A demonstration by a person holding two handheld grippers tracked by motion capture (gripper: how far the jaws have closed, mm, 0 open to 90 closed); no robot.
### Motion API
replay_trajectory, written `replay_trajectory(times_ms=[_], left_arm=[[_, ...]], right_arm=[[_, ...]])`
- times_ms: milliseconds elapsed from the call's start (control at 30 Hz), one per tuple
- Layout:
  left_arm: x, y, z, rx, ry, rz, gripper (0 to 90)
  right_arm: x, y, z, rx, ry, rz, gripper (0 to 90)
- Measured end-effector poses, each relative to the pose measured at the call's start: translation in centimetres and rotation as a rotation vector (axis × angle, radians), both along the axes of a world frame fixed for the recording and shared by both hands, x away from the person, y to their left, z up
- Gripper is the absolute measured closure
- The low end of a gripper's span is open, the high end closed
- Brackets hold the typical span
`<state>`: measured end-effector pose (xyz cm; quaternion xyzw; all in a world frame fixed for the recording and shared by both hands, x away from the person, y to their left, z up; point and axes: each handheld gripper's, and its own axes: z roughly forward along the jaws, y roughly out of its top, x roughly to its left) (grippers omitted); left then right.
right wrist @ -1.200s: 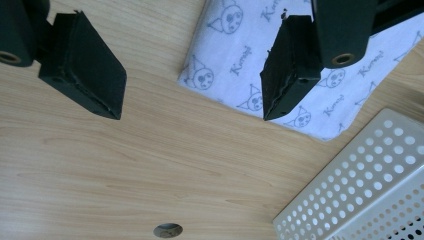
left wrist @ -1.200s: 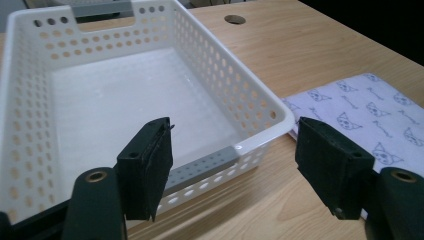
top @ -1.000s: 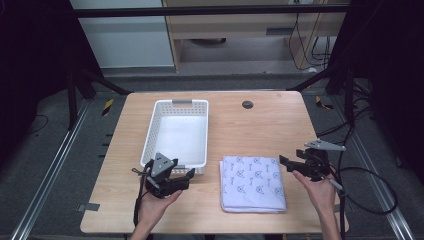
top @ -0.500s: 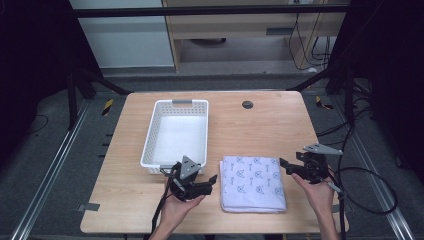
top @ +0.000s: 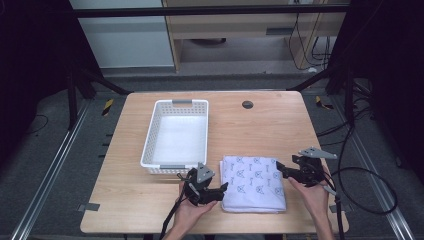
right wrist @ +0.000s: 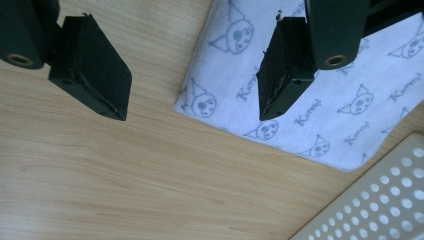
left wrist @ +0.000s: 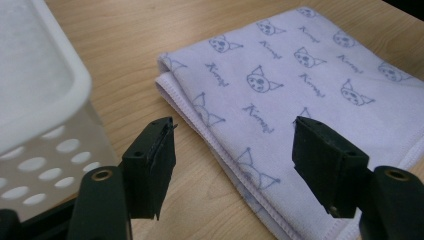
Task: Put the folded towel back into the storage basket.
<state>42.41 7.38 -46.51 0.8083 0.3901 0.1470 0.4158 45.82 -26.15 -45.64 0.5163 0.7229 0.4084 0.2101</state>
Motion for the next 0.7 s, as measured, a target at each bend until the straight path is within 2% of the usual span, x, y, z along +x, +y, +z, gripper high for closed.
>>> replay_trajectory(times_ms=[200, 267, 367, 567, 700], left_arm=[[0.4, -0.3, -1.3, 0.003, 0.024, 0.002, 33.3], [0.4, -0.3, -1.4, 0.005, 0.026, 0.002, 33.3], [0.3, -0.5, -1.9, 0.014, 0.030, -0.003, 33.4], [-0.1, -1.4, -2.7, 0.036, 0.041, -0.017, 32.9], [-0.1, -1.5, -2.9, 0.026, 0.053, -0.010, 33.5]], right_arm=[[0.2, 0.5, -0.9, -0.013, 0.010, 0.014, 30.1], [0.2, 0.5, -1.1, -0.010, 0.013, 0.014, 30.2], [0.3, 0.7, -1.6, -0.010, 0.044, 0.019, 30.5], [0.7, 0.9, -2.2, -0.030, 0.052, 0.028, 30.8], [1.0, 1.1, -2.7, -0.032, 0.075, 0.032, 31.9]])
